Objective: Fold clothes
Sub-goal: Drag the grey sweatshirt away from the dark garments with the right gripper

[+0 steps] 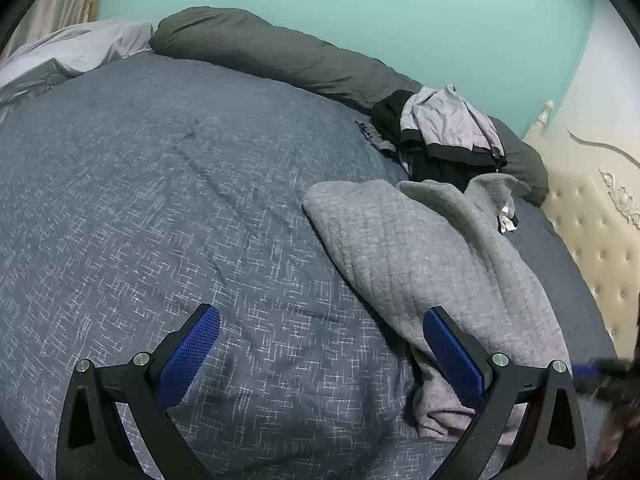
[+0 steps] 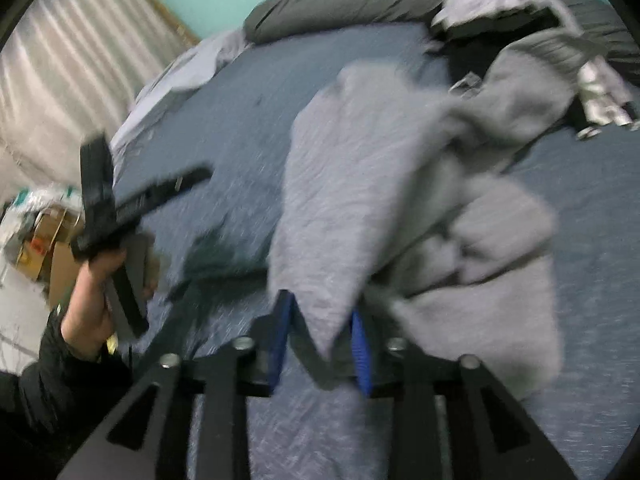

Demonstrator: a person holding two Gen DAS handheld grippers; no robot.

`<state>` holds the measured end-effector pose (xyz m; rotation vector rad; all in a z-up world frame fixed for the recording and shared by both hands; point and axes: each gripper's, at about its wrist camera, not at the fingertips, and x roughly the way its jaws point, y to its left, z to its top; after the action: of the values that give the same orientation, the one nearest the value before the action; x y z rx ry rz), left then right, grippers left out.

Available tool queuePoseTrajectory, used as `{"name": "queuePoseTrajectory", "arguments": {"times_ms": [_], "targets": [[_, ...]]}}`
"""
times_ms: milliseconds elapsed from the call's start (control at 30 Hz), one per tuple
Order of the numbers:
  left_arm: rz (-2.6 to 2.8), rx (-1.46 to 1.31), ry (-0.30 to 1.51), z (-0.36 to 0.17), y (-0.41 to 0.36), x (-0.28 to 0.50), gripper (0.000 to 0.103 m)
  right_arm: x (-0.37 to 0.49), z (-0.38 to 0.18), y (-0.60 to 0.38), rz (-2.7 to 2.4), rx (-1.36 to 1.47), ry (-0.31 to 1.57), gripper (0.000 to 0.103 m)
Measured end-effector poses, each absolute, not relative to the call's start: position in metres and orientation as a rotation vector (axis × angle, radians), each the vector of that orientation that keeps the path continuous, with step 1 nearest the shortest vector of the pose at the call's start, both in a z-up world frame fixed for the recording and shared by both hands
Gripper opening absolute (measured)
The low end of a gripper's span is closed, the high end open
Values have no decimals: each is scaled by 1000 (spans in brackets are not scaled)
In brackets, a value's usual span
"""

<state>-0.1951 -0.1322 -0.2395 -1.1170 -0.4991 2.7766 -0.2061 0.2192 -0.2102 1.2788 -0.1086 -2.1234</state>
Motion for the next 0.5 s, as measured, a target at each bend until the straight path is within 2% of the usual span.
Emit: {"name": "queuePoseTrajectory", "arguments": {"times_ms": [133, 433, 467, 500], "targets": [[2764, -1122, -493, -239, -130, -197, 103, -229, -199, 255, -2234, 1232, -256, 35], [2748, -1137, -464, -243, -126, -198, 103, -280, -239, 230, -2241, 1307, -433, 35], [2747, -1138, -468, -243, -127, -198, 103, -285, -241, 230, -2243, 1293, -467, 36], [2748, -1140, -470, -244, -128, -198, 103, -290, -240, 231, -2256, 1282, -503, 43]]}}
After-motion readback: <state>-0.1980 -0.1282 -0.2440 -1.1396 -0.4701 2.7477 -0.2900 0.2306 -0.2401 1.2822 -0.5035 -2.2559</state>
